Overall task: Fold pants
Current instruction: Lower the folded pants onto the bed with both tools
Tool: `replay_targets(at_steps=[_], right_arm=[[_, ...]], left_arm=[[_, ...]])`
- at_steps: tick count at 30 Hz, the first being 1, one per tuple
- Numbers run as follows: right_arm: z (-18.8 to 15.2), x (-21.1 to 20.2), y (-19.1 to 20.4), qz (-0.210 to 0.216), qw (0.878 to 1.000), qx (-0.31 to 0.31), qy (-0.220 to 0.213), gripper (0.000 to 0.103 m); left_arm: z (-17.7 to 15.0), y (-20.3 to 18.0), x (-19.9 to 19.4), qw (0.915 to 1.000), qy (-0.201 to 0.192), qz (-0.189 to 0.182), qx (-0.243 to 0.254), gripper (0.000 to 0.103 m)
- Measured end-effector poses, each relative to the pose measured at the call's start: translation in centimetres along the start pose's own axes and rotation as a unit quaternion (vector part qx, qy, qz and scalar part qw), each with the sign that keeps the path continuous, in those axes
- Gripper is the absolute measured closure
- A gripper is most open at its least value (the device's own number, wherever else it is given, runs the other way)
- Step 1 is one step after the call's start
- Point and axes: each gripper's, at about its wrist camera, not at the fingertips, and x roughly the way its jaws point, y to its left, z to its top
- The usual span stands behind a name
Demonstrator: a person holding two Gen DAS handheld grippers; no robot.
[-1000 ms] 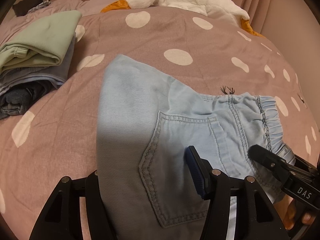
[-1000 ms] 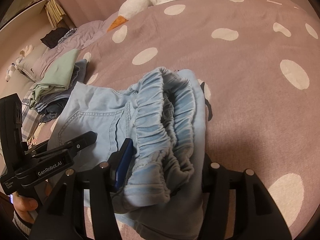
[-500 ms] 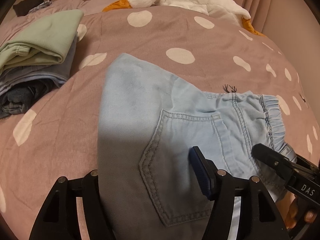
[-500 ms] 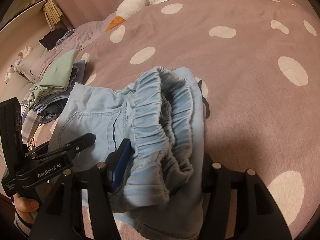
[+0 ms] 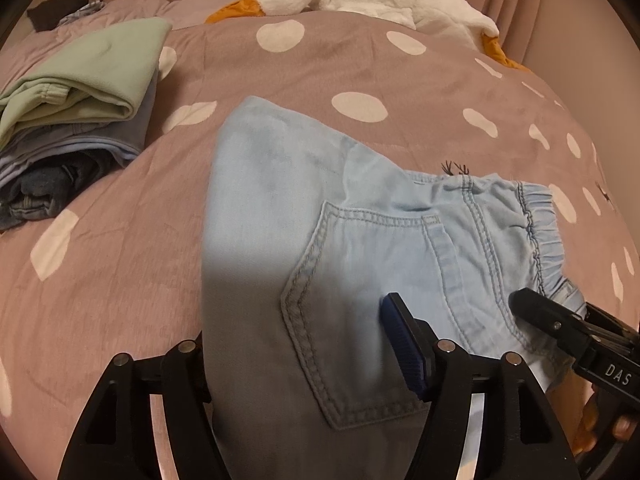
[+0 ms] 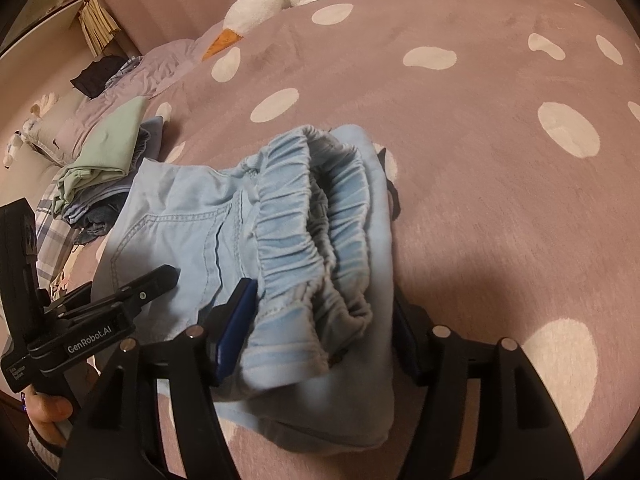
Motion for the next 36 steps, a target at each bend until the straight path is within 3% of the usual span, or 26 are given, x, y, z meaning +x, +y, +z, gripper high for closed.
replay_targets(at_steps=[28,36], right_arm=[[-3.0,-2.2,0.1,-0.012,1.0,0.008,0.013,0.037],[-3.4,-2.0,0.1,-0.016,1.0,0.002,0.011,0.036]], left_arm=[[-4.0,-0.2,-2.9,0.9998,0.009,0.009,-0.018,0.031],[-4.5,0.0,-2.9,0.9996,0.011,0.013,-0.022,0.026]])
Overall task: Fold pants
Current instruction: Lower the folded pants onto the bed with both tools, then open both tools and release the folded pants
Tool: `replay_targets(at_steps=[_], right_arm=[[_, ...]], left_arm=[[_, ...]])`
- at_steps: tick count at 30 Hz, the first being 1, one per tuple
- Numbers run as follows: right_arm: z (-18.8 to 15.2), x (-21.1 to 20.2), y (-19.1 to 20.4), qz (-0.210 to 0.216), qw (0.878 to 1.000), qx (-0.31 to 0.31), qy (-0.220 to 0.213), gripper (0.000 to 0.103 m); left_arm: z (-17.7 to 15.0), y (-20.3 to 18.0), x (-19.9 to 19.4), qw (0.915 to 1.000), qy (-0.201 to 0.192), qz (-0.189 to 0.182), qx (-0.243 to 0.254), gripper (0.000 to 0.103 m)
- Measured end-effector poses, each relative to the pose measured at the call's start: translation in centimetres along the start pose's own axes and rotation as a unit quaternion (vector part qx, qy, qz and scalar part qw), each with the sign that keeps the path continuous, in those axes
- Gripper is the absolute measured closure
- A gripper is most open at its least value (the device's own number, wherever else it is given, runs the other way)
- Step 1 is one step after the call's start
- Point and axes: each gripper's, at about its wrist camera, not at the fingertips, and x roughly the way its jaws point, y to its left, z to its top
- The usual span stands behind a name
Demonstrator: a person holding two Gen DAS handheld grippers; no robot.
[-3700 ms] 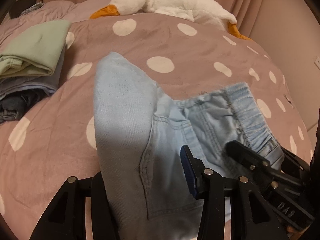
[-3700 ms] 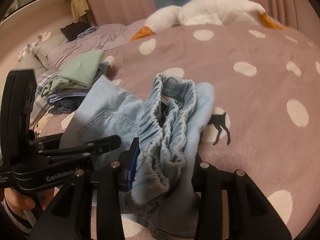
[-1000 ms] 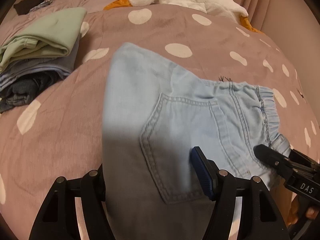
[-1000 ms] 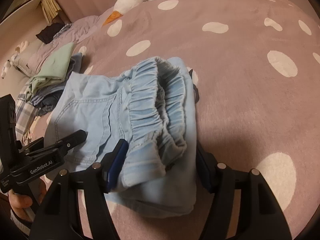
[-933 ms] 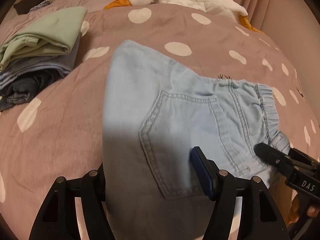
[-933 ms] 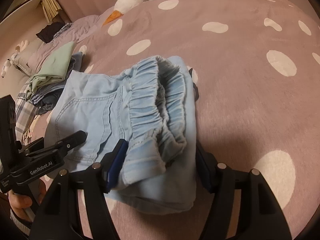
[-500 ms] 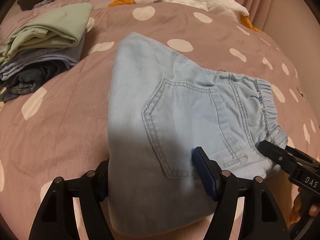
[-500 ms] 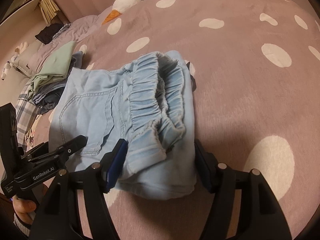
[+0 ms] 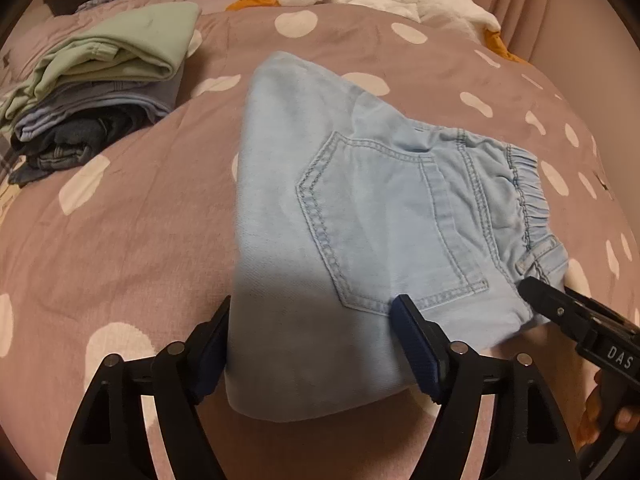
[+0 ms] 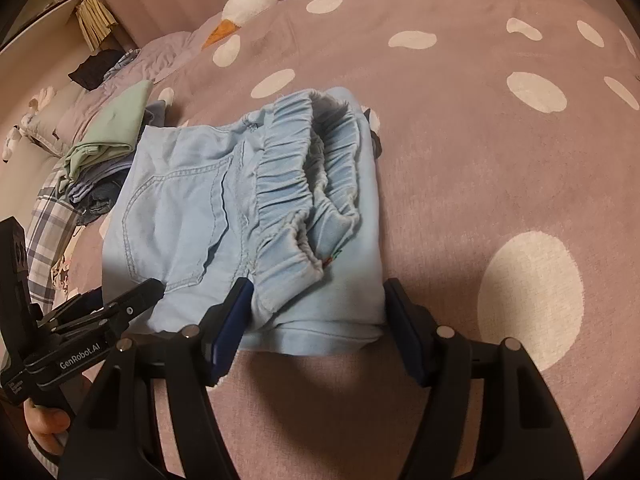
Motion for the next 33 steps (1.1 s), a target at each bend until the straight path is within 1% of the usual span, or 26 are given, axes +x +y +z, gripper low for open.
replay_targets(at_steps=[10,15,18,20,23,29,33], right_arm=[[-0.09,-0.04,0.35,-0.01,1.0,-0.007,0.002,0.036],[-0.02,-0.1,0.52,-0.014,1.0,-0.008,0.006,0.036],[0.04,-0.06,0.46,-0.013,1.0,-0.005,0.008,0.036],[0.05,0.01,0.29,-0.012,1.0,0.0,0.008,0.034],[0.04,0.0,0.12,-0.012,1.0,0.003,0.007,0.032],[-0.01,-0.05,0.1,-0.02,1.0,0.004,0.008,0.029],[0.12,-0.01,0.05,-0.029,1.0,0.005,0.01,0.023]], left_arm=[[-0.01,0.34,0.07,0.9999,0.003,0.0,-0.011,0.022],[0.2,0.06,0.02,0.9999,0.005,0.009,-0.007,0.022],[0.21,0.03,0.09,0.9997,0.006,0.023,-0.01,0.014],[0.2,0.25,0.22,0.9994,0.008,0.029,-0.018,0.009],[0.08,0.55,0.3,0.9992,0.01,0.025,-0.029,0.008],[-0.11,0.47,0.19,0.9991,0.009,0.033,-0.026,0.005],[-0.14,0.62,0.26,0.9988,0.011,0.034,-0.032,0.003]])
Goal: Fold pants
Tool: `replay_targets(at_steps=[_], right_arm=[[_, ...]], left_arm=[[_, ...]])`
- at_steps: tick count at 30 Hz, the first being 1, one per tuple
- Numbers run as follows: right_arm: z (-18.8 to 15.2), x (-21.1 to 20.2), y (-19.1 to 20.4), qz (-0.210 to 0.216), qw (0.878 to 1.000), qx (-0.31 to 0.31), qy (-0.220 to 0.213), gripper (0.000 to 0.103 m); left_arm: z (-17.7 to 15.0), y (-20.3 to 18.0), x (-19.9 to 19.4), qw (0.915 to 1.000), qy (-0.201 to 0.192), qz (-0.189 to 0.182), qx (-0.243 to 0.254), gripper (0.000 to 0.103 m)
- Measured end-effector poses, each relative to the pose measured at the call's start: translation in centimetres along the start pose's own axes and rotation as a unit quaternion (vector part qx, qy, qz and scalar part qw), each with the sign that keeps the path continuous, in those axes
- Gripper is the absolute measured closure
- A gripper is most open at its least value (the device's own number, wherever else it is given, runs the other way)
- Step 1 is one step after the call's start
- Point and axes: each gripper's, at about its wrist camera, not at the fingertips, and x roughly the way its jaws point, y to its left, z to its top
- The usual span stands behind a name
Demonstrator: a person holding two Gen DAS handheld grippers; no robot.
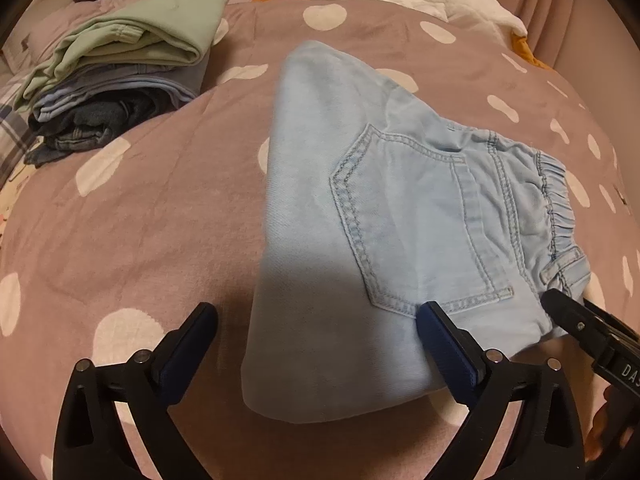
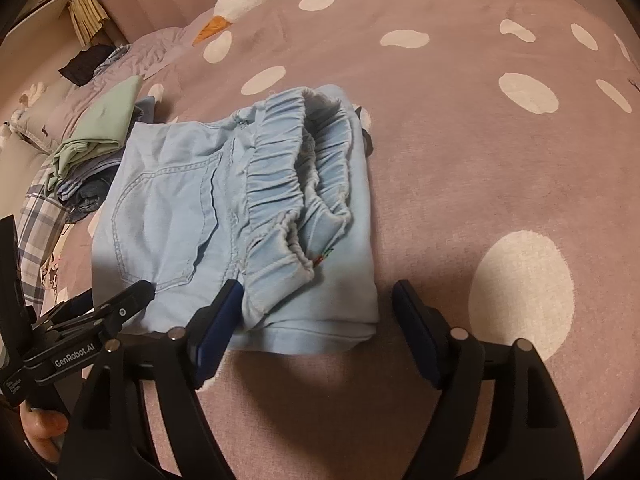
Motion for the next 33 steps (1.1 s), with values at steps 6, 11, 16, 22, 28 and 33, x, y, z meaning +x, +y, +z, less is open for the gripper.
replay_targets(at_steps=[6,11,16,22,28,33], right_arm=[[0.2,-0.1,-0.1,-0.016,1.0,0.004,0.004,0.016],[0.2,-1.9,-0.1,-0.023,0.999,0.014,-0.021,0.014],[-0.4,-4.6,0.2,-0.014,0.999,0.012,-0.036,0.012],[-2.0,-8.3,1.2,0.002,0.999,0.002,-0.05,0.005],[-3.4,-12.4,3.5,0.017,0.996,-0.057,-0.073,0.0],[-4.6,-15.9,5.4,0.005,0.988,-0.123,-0.098,0.0]], left_arm=[[-0.1,0.0,-0.1,1.0,0.004,0.003,-0.004,0.003],[-0.2,0.0,-1.5,0.9999,-0.008,0.006,-0.006,0.003],[-0.6,-0.4,-4.3,0.9997,-0.024,-0.004,0.009,0.003],[-1.2,-1.5,-8.0,0.9986,-0.045,-0.013,0.025,0.003],[-2.3,-2.6,-12.7,0.9965,-0.073,-0.03,0.03,0.003],[-3.0,-3.1,-15.9,0.995,-0.085,-0.042,0.033,0.003]])
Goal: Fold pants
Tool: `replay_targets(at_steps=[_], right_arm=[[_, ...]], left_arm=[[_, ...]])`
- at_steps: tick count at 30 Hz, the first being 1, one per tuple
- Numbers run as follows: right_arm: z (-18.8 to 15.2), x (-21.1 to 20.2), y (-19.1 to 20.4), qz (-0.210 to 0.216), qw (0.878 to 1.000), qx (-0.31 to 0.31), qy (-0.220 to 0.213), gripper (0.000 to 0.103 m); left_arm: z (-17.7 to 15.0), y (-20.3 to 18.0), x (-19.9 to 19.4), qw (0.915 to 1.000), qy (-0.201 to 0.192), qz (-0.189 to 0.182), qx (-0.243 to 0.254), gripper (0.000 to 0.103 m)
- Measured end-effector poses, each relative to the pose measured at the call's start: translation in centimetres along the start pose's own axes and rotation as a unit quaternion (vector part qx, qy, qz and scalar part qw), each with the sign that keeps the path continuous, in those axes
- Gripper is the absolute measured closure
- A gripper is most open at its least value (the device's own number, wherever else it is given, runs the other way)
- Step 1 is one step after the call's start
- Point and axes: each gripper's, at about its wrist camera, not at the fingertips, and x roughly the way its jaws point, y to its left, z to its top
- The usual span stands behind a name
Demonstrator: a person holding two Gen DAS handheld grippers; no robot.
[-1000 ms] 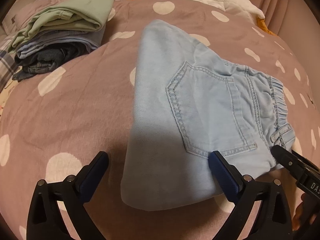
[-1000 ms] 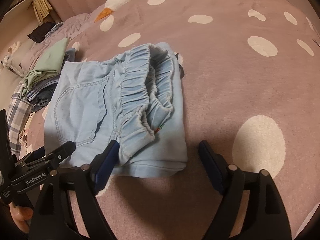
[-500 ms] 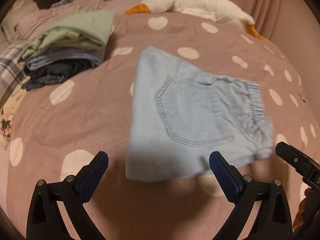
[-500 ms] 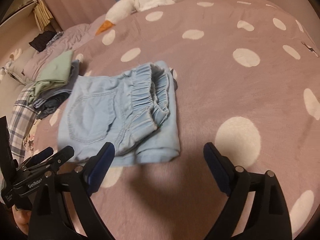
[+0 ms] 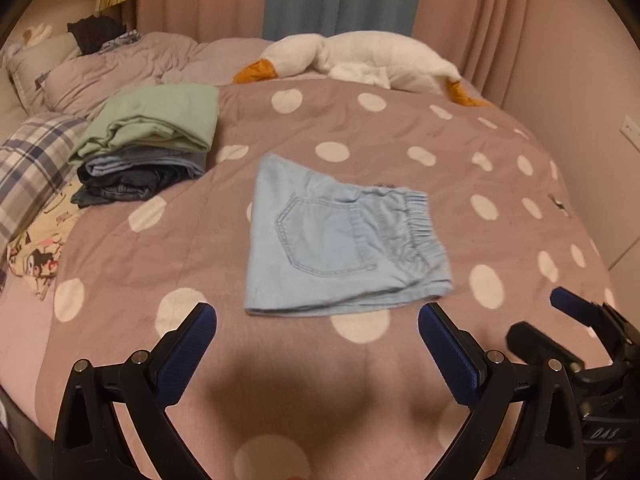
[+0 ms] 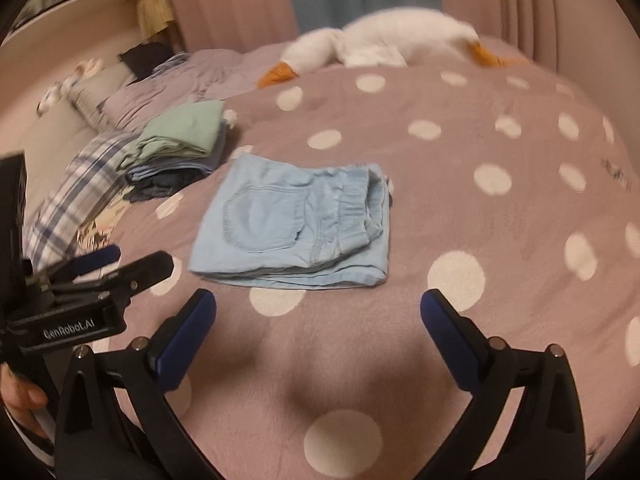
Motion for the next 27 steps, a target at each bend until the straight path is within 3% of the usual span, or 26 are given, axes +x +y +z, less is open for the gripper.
replay_targets(at_steps=[7,12,27], right_arm=[[-0.9,-2.1,0.8,0.017,1.0,-0.01,-0.009,0.0],[-1.1,-2.2,1.1,0.018,1.0,-0.007,-0.006,0.0],[-1.0,-2.6,1.4,0.019,1.0,-0.004,-0.009,0.0]], left_arm=[[-1.7,-0.7,-2.8,0.9998,-0.013,0.006,0.012,0.003],[-2.5,-0.8,-2.9,0.9994,-0.011,0.023,0.023,0.002],[-2.8,-0.7,-3.1,0.9994,-0.012,0.022,0.022,0.002]])
